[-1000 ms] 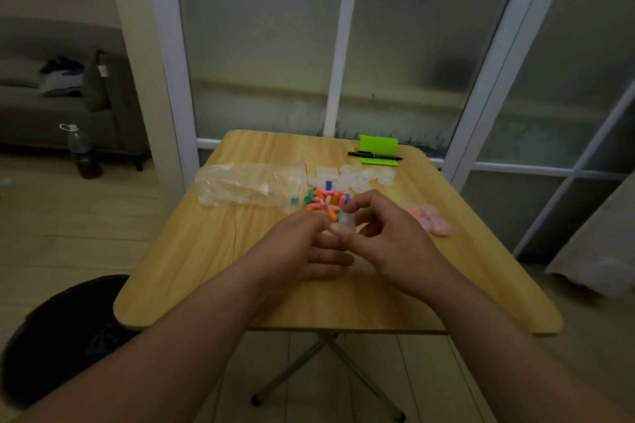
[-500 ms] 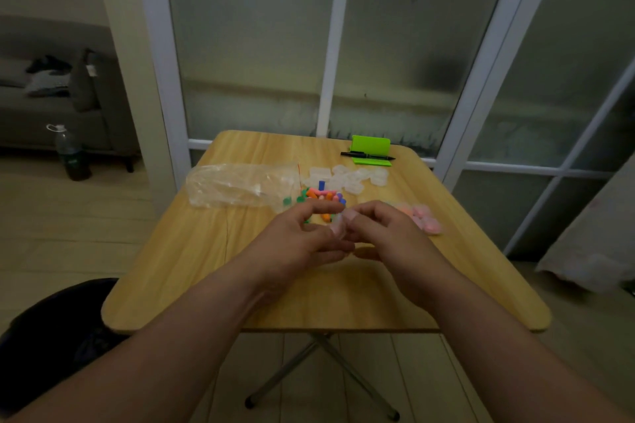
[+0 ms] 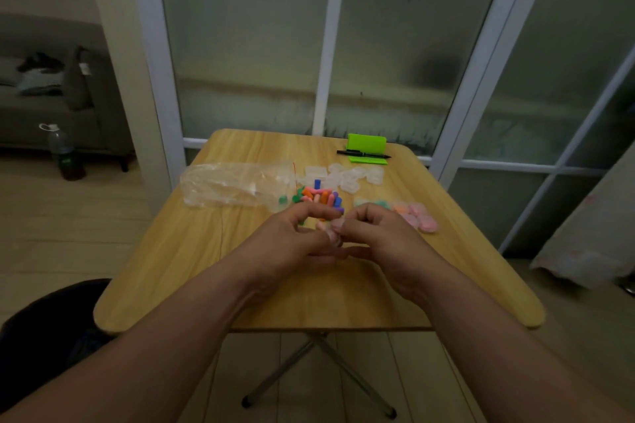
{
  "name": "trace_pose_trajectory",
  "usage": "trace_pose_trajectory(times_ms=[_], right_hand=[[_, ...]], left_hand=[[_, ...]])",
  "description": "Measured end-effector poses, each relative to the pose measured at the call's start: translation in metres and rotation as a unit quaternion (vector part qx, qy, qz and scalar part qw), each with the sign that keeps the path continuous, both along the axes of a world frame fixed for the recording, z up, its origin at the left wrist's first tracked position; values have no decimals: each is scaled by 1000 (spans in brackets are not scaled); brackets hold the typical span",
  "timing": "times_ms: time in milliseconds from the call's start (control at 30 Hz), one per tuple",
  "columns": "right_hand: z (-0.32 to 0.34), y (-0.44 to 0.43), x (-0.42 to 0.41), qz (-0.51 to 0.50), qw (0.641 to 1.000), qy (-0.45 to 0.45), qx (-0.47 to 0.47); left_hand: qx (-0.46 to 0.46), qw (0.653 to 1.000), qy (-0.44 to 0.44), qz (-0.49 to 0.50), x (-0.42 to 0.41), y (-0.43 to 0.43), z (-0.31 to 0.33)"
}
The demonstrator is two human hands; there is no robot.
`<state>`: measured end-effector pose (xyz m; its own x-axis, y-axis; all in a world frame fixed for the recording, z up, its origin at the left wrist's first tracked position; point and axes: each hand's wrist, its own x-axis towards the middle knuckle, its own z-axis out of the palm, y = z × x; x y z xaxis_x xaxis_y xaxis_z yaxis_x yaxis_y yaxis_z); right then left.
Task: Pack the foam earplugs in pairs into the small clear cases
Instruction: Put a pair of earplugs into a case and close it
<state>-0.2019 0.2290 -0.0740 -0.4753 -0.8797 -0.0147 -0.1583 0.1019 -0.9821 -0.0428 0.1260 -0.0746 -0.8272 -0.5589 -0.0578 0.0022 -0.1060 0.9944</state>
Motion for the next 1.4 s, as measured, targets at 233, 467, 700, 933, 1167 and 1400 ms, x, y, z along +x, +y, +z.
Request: trace_pose_trajectory(times_ms=[233, 467, 700, 933, 1167, 1400], right_hand=[[0, 2, -1, 19, 1000, -5, -2], [2, 3, 0, 29, 999, 14, 5], [2, 4, 3, 25, 999, 34, 2], [1, 4, 5, 17, 998, 59, 7], [1, 5, 6, 11, 995, 99, 11], [-2, 0, 12, -3, 989, 144, 16]], left_hand=[[-3, 1000, -5, -3, 1, 0, 0], [26, 1000, -4, -6, 4, 4, 1], [68, 998, -3, 4, 2, 2, -3], [87, 996, -7, 5, 2, 2, -3], [87, 996, -7, 3, 0, 3, -5], [97, 995, -7, 29, -1, 5, -6]])
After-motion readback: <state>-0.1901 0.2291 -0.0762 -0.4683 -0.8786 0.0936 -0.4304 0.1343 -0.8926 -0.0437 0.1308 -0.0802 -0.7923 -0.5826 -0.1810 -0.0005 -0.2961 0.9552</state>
